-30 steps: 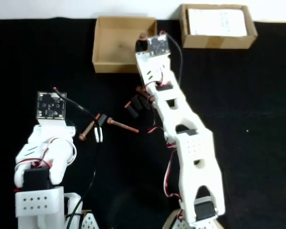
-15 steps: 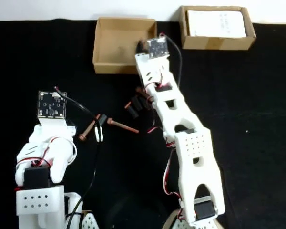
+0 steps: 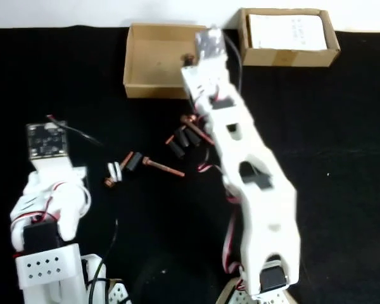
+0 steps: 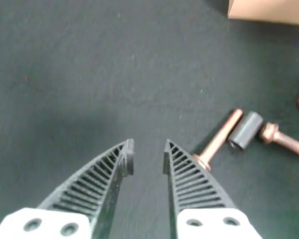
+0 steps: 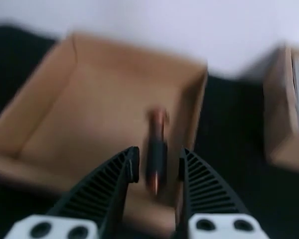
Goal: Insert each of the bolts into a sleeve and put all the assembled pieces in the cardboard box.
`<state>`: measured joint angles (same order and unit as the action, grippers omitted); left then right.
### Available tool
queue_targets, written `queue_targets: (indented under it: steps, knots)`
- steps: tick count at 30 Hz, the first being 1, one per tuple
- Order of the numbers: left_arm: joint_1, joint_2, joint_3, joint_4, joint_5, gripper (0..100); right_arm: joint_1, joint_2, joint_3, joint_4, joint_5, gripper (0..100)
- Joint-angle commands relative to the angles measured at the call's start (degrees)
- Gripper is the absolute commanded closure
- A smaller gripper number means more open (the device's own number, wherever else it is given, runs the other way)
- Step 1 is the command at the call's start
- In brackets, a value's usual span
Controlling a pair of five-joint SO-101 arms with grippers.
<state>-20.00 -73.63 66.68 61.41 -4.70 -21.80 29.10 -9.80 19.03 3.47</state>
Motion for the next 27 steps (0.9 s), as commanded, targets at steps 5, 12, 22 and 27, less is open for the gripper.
queue_targets:
  steps: [5,12,22,27]
  knots:
    - [-1.1,1.0,-0.7,1.5,0.4,88,-0.7,-24.8,8.7,33.7,0.6,87.0]
    - [-7.3,24.0,-1.6,-4.6,0.4,88,-6.8,-19.7,7.0,45.6,6.3,87.1]
    - [-7.5,54.8,-12.3,-14.7,0.4,88,-12.3,7.0,-22.5,62.9,11.4,86.9]
    - [-7.6,57.4,-14.7,-13.5,0.4,88,-11.6,20.3,-41.6,71.3,11.5,86.8]
